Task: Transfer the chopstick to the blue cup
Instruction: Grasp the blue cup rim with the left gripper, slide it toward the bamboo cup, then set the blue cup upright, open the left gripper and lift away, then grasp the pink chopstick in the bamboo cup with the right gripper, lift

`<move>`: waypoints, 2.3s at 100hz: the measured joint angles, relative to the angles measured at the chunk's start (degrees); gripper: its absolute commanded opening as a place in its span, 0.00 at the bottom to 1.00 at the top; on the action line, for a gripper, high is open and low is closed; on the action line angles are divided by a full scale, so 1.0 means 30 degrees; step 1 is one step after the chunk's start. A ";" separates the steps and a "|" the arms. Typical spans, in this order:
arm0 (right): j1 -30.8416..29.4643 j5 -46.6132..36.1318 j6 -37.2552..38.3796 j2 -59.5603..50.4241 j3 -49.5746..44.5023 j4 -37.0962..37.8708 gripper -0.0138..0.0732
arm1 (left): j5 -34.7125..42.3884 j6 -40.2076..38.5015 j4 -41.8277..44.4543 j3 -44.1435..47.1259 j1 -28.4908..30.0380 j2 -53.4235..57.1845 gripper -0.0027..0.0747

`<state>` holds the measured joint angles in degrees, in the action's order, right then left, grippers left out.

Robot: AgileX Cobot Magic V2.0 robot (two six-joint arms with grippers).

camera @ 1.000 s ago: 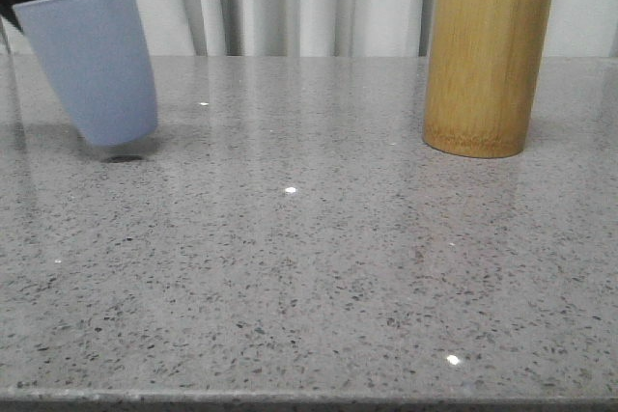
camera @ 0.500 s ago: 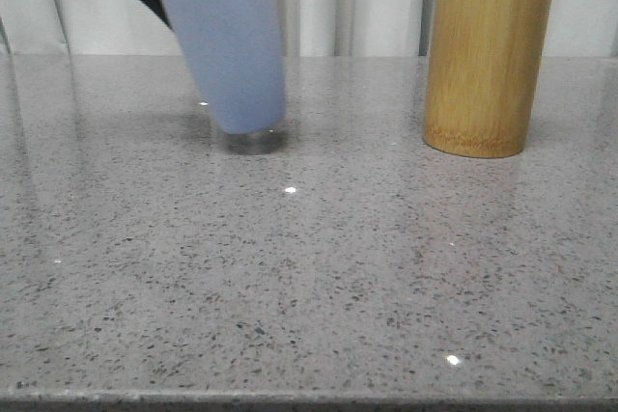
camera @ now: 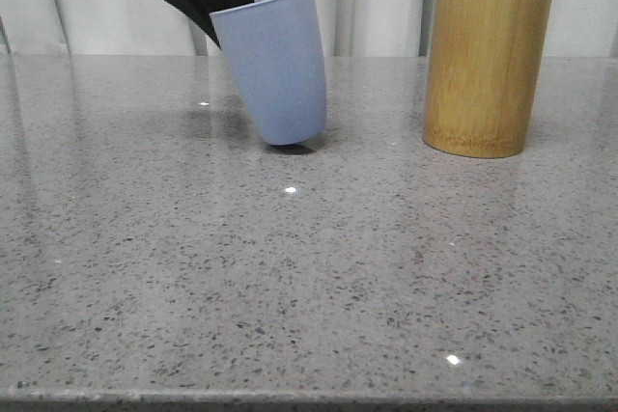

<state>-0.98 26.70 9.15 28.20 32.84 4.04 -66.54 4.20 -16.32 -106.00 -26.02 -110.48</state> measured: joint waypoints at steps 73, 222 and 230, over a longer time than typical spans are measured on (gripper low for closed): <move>0.0000 0.0000 0.0000 0.0000 0.0000 0.0000 0.56 | -0.0038 -0.0040 -0.0907 -0.0897 0.0000 0.0854 0.48; 0.5088 0.1262 0.0026 1.2837 1.1672 -0.1474 0.65 | 0.5195 -0.6634 0.9303 1.8259 0.0000 2.3412 0.48; 0.5088 0.0982 0.0026 1.3838 1.2408 -0.1786 0.65 | 0.5195 -0.6634 0.9303 1.8357 0.0000 2.3454 0.48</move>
<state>14.28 29.64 9.23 69.71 70.06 -1.31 -50.95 -15.70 11.59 -50.92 -26.02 -40.12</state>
